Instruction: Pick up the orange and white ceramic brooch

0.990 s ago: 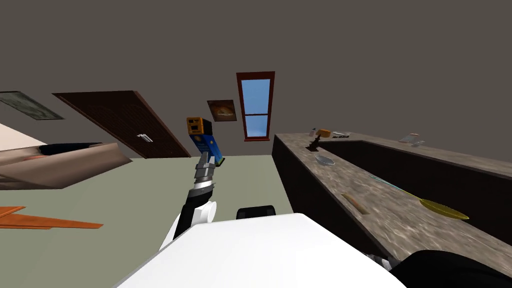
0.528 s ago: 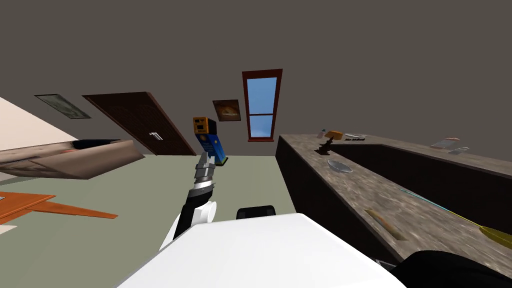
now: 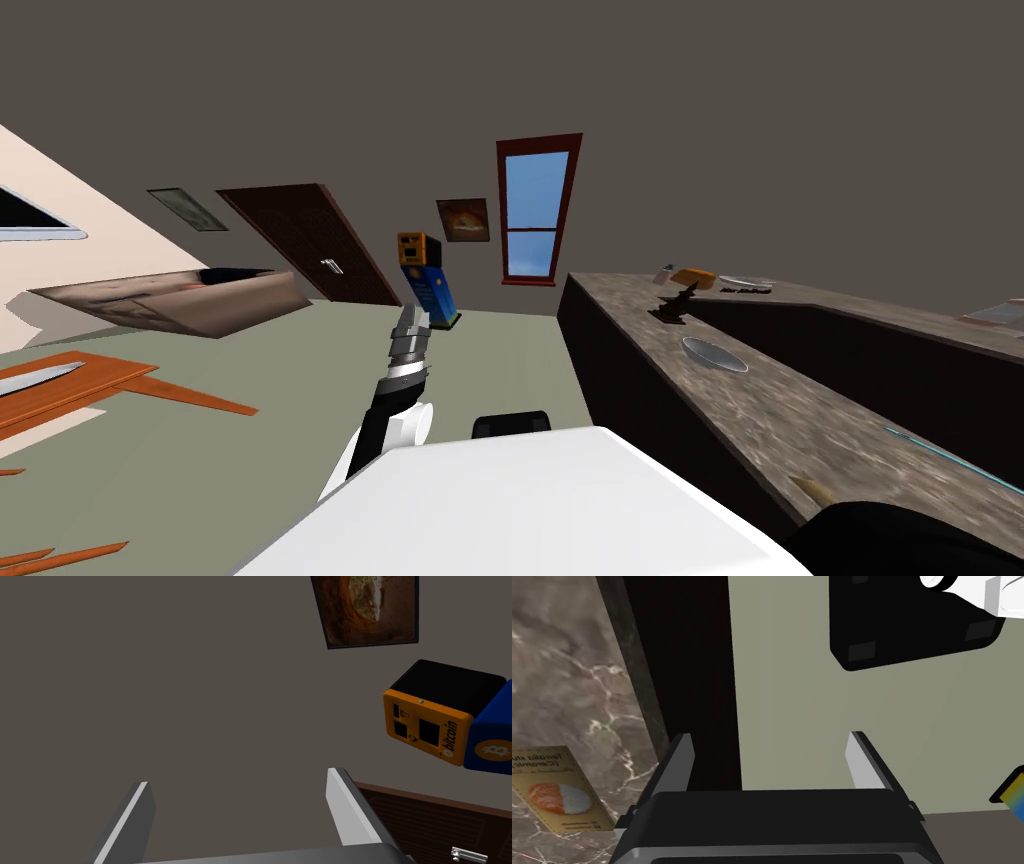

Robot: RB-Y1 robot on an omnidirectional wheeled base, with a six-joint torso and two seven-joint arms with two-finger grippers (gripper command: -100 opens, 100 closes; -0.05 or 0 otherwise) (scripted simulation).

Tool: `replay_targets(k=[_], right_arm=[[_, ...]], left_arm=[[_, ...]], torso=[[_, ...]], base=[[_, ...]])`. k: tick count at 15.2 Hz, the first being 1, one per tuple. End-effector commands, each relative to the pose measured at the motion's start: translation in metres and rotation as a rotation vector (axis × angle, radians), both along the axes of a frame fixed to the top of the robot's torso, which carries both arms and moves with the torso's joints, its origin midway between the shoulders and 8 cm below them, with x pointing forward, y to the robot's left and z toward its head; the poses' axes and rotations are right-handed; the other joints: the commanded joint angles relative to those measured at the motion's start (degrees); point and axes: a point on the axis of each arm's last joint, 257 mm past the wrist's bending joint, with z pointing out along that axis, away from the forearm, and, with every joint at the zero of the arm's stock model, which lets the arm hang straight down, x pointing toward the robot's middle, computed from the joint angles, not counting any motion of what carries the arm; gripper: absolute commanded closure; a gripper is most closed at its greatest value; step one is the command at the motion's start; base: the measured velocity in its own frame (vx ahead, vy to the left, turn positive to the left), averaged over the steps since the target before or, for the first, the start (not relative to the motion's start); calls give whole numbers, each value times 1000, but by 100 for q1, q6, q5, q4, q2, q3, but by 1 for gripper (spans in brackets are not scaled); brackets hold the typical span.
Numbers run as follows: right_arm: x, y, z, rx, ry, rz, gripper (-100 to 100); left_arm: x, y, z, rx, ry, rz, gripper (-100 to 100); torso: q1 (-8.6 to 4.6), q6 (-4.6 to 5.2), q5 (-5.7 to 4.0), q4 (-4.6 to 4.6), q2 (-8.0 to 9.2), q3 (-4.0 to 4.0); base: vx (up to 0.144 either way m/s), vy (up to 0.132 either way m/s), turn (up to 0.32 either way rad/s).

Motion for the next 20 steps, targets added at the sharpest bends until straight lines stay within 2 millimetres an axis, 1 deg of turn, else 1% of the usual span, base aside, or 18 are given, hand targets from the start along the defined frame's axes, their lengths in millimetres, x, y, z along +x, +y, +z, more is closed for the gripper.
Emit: replay_targets(k=[1,2,3,7,8,9,12,13,14,18,19,20], right_arm=[[-7,-17,9,-42,25,20,-100],[-7,-17,9,-42,25,20,-100],[-8,-21,10,-53,30,22,-100],[-13,-25,10,-65,36,18,-100],[-11,-25,11,-63,35,19,-100],[-19,-26,5,-70,38,13,-100],[-30,-27,-3,-80,42,4,-100],[-25,-28,1,-75,40,5,-100],[-26,-28,1,-76,41,5,100],[-26,-28,1,-76,41,6,100],[-17,-26,7,-69,37,15,100],[-15,-26,8,-67,36,16,100]], left_arm=[[0,0,0,0,0,0,0],[0,0,0,0,0,0,0],[0,0,0,0,0,0,0],[0,0,0,0,0,0,0],[0,0,0,0,0,0,0],[0,0,0,0,0,0,0],[0,0,0,0,0,0,0],[0,0,0,0,0,0,0],[0,0,0,0,0,0,0],[0,0,0,0,0,0,0],[0,0,0,0,0,0,0],[0,0,0,0,0,0,0]], torso=[[0,0,0,0,0,0],[-32,1,-9,1,2,1],[-44,3,-15,2,6,4],[-65,6,-22,9,38,22],[-60,6,-22,11,45,27],[-32,6,-18,12,46,28],[53,7,2,10,37,23],[69,6,7,10,34,21],[72,6,10,9,34,21],[57,6,5,11,42,26],[56,7,5,12,43,26],[51,8,5,12,47,28]], base=[[82,-265,107],[69,-254,74],[50,-235,45],[5,-263,35],[-9,-139,19],[10,-41,64],[30,36,51],[23,37,9],[8,11,-3],[0,0,0],[-19,-15,-69],[-34,-28,-81]])
